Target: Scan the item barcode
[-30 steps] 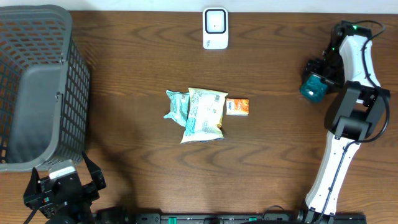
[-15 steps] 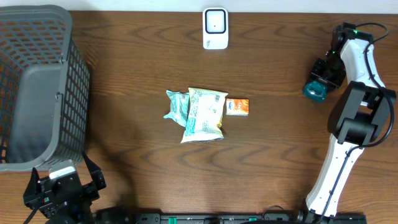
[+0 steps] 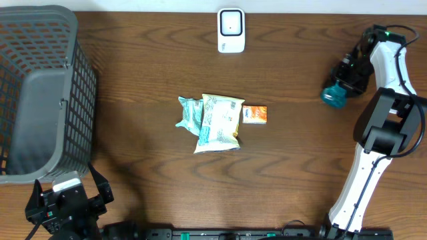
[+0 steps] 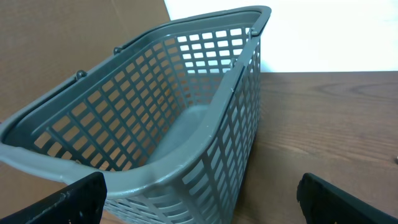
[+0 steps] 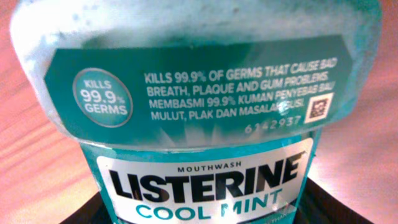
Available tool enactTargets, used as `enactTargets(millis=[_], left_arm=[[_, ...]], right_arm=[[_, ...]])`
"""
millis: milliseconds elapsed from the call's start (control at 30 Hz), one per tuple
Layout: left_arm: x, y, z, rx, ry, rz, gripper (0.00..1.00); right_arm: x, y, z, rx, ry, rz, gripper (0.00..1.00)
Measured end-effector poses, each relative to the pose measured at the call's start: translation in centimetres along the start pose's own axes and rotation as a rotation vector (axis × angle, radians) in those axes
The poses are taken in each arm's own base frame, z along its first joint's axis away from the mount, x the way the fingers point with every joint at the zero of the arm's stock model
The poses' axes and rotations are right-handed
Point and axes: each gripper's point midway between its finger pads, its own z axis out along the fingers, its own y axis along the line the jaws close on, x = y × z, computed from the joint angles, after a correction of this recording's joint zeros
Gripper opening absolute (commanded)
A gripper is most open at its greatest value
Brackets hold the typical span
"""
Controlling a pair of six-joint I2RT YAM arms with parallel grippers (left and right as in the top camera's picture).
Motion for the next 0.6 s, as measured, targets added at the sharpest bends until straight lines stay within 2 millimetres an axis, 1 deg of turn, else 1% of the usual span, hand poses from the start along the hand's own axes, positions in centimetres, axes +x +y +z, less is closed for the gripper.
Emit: enactTargets(millis=[100, 200, 300, 433, 600], left_arm=[[0.0, 0.0, 0.0, 0.000, 0.000, 0.000, 0.98], [0.0, 0.0, 0.0, 0.000, 0.000, 0.000, 0.98], [0.0, 0.0, 0.0, 0.000, 0.000, 0.000, 0.98], [0.0, 0.0, 0.0, 0.000, 0.000, 0.000, 0.98], [0.0, 0.0, 0.0, 0.000, 0.000, 0.000, 0.98]], right_arm=[[1.9, 4.2, 0.2, -0.254, 0.096, -0.072, 0.20], [3.9, 7.3, 0.6, -0.459, 0.188, -0.128, 0.21], [5.5, 9.3, 0.8, -0.628, 0.247, -0.177, 0.22], [6.9, 10.8, 1.0, -0.785, 0.275, -0.244, 0.23], [8.3, 11.5, 1.0, -0.886, 0.281, -0.340, 0.22]])
